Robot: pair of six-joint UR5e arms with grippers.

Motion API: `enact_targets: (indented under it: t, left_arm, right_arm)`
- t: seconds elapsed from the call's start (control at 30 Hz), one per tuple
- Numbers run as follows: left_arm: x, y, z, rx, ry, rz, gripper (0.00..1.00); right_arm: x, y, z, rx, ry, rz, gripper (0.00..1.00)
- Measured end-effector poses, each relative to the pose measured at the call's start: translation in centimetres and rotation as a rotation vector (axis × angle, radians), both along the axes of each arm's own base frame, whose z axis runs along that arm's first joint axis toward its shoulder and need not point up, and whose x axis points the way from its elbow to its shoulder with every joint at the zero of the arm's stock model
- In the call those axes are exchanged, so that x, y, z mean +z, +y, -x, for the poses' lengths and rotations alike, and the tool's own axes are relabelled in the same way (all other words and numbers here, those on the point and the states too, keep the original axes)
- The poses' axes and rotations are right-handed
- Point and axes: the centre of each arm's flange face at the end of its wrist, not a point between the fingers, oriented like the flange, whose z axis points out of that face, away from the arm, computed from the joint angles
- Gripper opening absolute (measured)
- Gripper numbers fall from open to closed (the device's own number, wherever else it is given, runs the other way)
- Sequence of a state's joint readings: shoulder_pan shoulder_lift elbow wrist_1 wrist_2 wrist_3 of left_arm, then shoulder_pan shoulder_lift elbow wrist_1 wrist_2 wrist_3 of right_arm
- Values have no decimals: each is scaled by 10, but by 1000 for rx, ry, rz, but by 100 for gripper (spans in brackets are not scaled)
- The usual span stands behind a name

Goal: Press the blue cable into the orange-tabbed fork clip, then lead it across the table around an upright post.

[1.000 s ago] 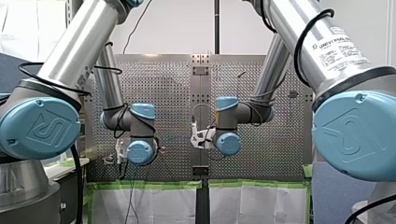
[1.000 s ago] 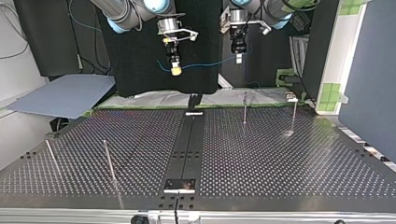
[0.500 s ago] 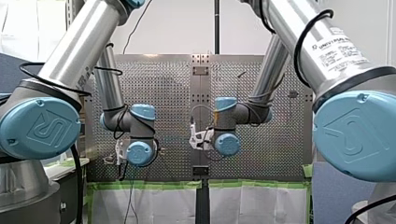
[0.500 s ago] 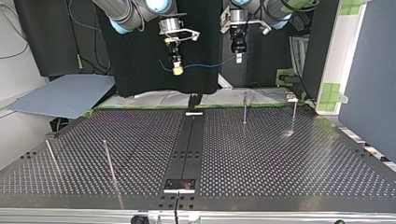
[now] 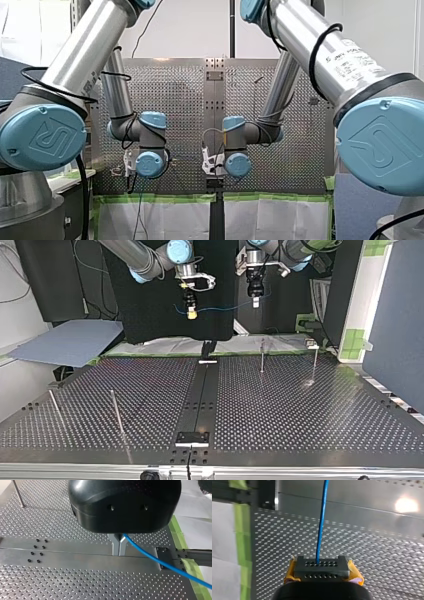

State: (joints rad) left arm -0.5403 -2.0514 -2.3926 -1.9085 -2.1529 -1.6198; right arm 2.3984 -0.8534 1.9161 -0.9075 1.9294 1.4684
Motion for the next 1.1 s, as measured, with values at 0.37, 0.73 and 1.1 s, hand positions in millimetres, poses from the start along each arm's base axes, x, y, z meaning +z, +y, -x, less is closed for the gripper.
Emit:
enact_targets:
  t: [0.37,0.73,1.1]
  left_arm:
    - [0,5,-5,31,-11,28,0]
    - [29,11,-22,40,-73,116,0]
    - [26,33,-40,49,-33,84,0]
  right_arm:
    - [8,-15,0,-25,-11,-1,0]
    - [73,-40,-14,12,-138,41,0]
    - [91,-52,-29,65,-197,77,0]
